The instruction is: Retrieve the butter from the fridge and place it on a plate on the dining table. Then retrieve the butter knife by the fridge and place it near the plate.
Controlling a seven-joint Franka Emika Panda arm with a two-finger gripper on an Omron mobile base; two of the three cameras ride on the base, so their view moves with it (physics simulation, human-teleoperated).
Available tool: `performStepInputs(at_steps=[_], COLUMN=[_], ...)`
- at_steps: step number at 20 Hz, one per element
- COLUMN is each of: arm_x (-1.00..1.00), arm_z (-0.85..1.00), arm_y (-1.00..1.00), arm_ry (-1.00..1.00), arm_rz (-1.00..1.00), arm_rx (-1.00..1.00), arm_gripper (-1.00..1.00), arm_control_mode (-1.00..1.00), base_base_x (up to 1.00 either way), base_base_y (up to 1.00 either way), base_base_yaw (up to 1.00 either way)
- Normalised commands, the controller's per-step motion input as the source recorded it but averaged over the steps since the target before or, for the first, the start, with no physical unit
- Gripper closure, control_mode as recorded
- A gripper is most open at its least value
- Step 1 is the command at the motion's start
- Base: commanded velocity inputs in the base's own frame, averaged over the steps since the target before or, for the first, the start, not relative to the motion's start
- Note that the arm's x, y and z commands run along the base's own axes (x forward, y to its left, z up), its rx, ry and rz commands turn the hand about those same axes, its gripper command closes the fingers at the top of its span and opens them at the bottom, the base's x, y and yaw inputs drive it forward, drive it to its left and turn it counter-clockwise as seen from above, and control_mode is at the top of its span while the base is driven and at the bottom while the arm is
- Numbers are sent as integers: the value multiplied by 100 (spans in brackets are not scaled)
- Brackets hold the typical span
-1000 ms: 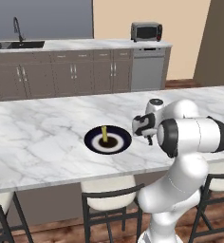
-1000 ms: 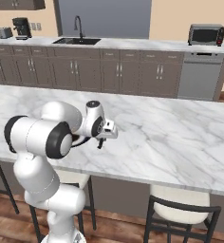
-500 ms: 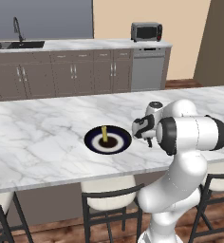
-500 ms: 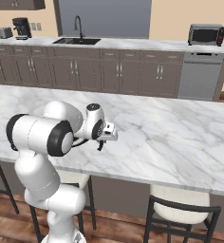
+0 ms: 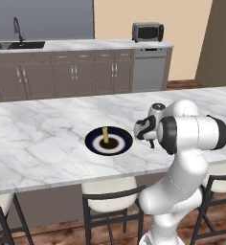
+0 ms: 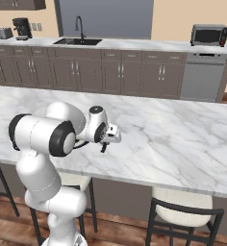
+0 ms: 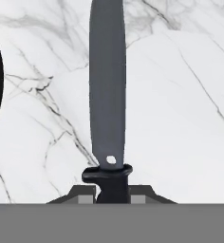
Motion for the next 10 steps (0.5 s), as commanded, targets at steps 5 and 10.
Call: performStepInputs(at_steps=[5,10], arm_x=[16,19], arm_z=[-10,-5], arm_y=[-2,0], arm_ry=[0,0], arm_rz=[0,0], arm_rx=[0,0], arm_gripper=[100,100], arm_control_mode=[-100,-100], base_base_x=[0,0], base_base_y=[0,0], base_base_yaw=[0,0])
